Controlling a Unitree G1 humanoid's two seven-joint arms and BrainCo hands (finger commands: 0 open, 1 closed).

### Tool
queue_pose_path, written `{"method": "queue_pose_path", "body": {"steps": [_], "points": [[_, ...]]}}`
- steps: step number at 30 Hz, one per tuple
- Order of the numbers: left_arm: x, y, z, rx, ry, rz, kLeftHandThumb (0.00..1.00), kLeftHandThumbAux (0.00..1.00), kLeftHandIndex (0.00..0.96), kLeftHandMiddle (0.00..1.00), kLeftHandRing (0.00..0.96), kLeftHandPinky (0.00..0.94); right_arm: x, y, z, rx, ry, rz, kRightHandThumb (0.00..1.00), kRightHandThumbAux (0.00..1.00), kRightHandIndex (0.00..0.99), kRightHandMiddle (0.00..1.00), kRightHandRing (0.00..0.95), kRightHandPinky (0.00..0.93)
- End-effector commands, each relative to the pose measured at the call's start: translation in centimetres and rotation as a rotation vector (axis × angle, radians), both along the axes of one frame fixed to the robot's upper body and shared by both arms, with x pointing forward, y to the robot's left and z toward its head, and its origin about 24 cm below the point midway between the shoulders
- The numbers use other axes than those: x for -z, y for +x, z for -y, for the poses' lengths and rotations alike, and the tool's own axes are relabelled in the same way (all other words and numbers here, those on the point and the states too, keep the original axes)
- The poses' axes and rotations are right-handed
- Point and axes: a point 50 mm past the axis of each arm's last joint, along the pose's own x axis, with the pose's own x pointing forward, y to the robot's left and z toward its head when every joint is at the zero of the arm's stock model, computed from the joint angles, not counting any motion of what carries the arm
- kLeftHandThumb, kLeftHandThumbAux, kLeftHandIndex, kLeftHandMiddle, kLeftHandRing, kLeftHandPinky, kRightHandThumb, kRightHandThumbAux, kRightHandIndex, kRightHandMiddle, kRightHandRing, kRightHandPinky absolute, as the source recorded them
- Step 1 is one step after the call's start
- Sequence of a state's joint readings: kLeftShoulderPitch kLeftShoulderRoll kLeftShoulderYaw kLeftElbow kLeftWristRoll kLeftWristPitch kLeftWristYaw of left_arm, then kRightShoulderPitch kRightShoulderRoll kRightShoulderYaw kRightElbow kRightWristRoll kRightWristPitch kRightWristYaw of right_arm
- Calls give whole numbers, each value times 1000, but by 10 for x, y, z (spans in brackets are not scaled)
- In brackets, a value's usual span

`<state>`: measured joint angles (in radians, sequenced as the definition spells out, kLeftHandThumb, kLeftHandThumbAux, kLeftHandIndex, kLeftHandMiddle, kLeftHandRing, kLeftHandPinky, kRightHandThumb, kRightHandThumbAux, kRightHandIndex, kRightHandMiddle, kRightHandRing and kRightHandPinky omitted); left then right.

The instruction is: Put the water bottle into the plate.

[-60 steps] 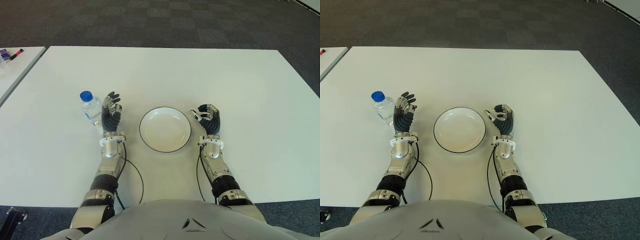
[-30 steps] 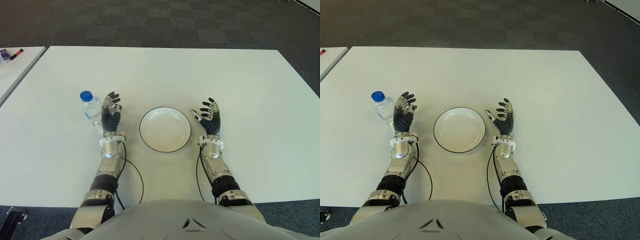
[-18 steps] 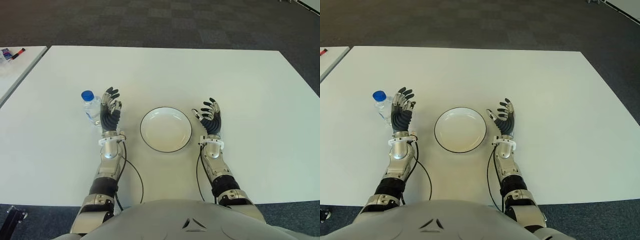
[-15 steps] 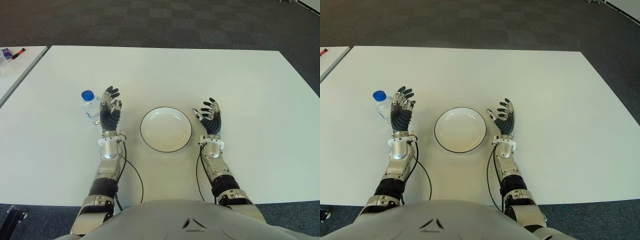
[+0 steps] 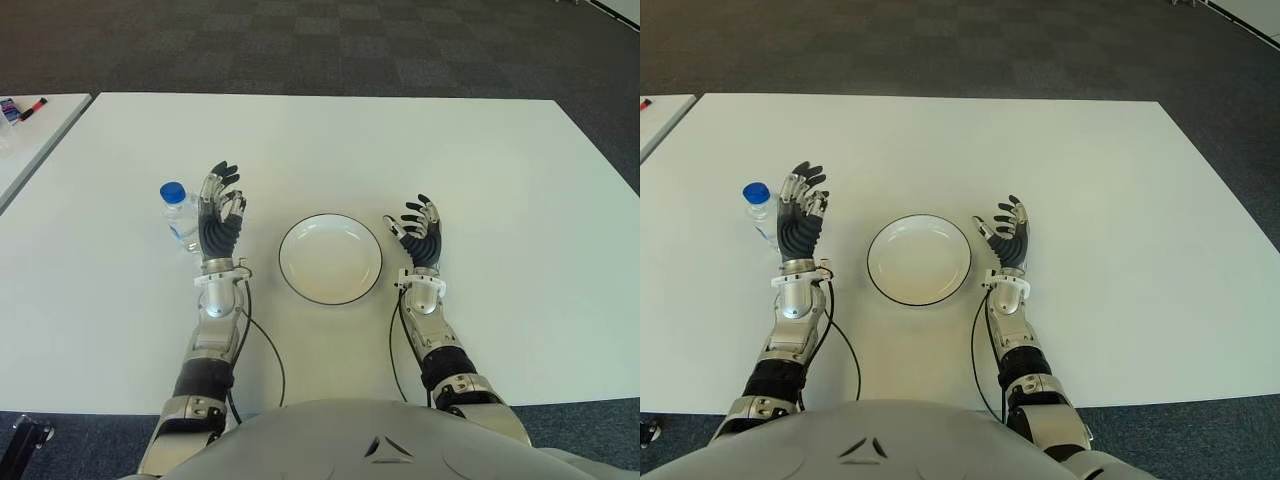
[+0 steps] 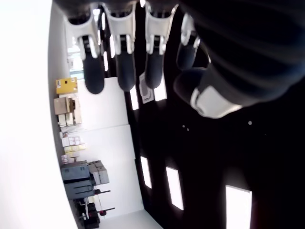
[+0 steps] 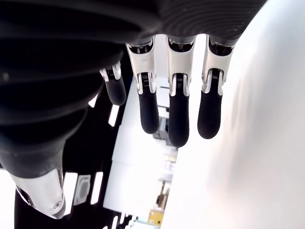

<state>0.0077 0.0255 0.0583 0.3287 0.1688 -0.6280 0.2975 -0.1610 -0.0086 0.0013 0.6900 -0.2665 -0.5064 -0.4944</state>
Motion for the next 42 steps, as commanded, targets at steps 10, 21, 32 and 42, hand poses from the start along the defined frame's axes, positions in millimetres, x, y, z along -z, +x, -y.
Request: {"method": "queue_pose_path", "body": {"steps": [10, 21, 32, 42], "points": [[-5, -6, 1, 18, 7, 43, 682, 584, 174, 227, 249, 305, 9, -5, -5, 7, -1, -54, 594, 708, 151, 300, 352, 406], [-16, -12, 2, 23, 8, 100, 687, 563, 171, 221, 250, 310, 9, -5, -7, 2, 0, -50, 621, 715, 157, 309, 354, 404], [-67, -39, 8, -27, 91, 252, 688, 562, 204, 255, 272, 323, 8, -5, -9, -6, -1, -48, 620, 715, 158, 316, 359, 406], [-83, -53, 15, -180, 167, 419, 694, 551, 247, 284, 283, 310, 8, -3, -10, -11, 8, -51, 643, 724, 158, 319, 362, 405]]}}
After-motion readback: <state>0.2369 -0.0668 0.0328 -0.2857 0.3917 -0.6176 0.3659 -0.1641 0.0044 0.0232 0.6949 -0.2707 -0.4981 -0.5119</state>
